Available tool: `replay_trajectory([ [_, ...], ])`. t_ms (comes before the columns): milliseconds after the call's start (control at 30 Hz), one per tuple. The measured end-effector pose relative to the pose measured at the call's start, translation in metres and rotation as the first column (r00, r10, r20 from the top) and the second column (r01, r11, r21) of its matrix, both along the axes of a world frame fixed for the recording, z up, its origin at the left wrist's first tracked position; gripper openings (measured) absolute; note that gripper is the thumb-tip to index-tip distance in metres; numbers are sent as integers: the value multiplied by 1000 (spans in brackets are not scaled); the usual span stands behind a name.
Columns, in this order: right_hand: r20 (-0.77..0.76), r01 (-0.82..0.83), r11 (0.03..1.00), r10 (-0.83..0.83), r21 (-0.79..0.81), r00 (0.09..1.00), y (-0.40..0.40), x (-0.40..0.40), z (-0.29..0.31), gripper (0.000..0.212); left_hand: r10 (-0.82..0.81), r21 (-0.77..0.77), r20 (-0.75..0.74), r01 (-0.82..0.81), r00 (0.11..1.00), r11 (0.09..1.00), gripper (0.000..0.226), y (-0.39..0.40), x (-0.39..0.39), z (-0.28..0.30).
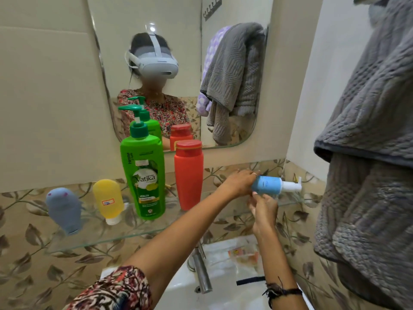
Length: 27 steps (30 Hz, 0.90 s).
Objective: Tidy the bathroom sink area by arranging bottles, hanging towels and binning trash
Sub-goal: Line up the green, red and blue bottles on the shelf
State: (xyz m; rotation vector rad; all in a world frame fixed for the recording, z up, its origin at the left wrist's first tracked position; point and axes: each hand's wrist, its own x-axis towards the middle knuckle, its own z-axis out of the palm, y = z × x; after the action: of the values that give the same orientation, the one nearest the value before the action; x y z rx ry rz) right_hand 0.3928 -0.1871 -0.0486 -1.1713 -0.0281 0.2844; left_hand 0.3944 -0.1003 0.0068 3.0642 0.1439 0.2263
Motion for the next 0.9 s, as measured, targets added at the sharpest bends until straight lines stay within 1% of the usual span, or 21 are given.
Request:
replay_trajectory([
  [100, -13, 1, 1000, 0, 14, 1000, -3, 3, 1, 36, 15, -31, 4, -15, 1000, 999, 60, 1, 3, -2],
  [200, -28, 3, 999, -2, 42, 1000, -6, 5, 3, 33, 33, -56, 100, -28, 994, 998, 56, 0, -5, -8],
  [267, -33, -3, 998, 5, 60, 999, -6, 3, 3, 37, 54, -92, 175, -38, 983, 995, 54, 1, -14, -14],
  [367, -8, 13, 995, -12, 99, 1000, -6, 0, 6, 47, 71, -240, 283, -1, 956, 971, 52, 4, -31, -21],
  [433, 13, -2, 992, 1, 126, 1000, -5, -3, 11, 52, 80, -311, 349, 35, 934, 950, 52, 4, -43, -22],
  [533, 19, -49, 976, 46, 211, 999, -3, -8, 21, 48, 130, -409, 427, 63, 895, 911, 53, 2, -58, -20],
  [633, 109, -97, 970, 74, 224, 991, -3, -12, 28, 40, 184, -510, 478, 101, 859, 854, 57, -1, -72, -17],
  [733, 218, -172, 964, 127, 201, 968, -9, -12, 34, 32, 172, -590, 508, 195, 844, 784, 69, -4, -91, -17],
  [833, 324, -270, 949, 206, 165, 923, -17, -13, 45, 32, 125, -607, 520, 262, 845, 751, 87, -7, -110, -23],
  [900, 407, -338, 934, 264, 118, 874, -21, -17, 54, 35, 95, -599, 540, 303, 836, 741, 96, -9, -121, -25],
])
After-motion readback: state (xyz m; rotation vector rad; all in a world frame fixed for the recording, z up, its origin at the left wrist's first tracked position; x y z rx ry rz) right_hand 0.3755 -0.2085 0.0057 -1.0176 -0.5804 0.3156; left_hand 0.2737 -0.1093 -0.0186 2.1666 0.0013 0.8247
